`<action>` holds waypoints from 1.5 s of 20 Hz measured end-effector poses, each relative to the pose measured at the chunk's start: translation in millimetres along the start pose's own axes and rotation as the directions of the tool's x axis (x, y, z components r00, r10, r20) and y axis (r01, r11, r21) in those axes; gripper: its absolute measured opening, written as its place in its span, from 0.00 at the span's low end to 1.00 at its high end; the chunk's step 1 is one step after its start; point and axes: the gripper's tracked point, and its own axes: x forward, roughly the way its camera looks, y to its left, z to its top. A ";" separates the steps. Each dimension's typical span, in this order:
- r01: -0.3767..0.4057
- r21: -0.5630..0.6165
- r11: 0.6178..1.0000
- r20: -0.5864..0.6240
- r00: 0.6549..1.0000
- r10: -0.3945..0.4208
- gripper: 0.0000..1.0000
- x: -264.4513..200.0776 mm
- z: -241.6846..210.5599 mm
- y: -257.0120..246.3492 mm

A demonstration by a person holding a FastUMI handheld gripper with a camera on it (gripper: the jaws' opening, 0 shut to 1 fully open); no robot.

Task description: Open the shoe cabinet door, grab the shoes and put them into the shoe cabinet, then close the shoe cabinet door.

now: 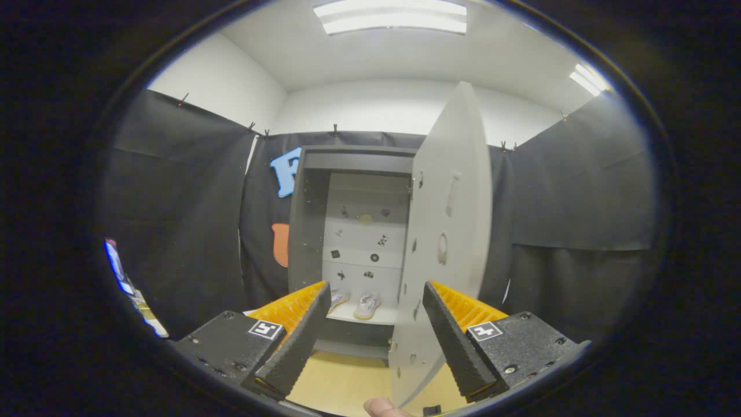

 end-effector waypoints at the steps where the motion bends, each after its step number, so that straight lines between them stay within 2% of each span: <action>1: 0.014 -0.004 1.000 0.002 1.000 -0.014 1.00 -8.0 -1.7 -13.9; 6: 0.127 -0.030 0.991 0.021 0.992 -0.126 1.00 -31.1 -11.5 -102.4; 9: 0.135 -0.033 0.990 -0.004 0.991 -0.135 1.00 -22.3 -33.4 -140.4; 15: 0.144 -0.073 0.987 -0.012 0.989 -0.146 1.00 25.9 -68.2 -205.2; 20: 0.098 -0.018 0.995 -0.086 0.991 -0.099 1.00 47.1 -103.9 -208.5; 22: 0.055 0.013 0.998 -0.107 0.993 -0.053 1.00 51.5 -111.8 -192.5; 25: -0.047 0.065 0.997 -0.151 0.987 0.057 1.00 53.4 -127.8 -157.5; 30: -0.050 0.070 0.996 -0.156 0.986 0.060 0.96 57.1 -129.7 -141.7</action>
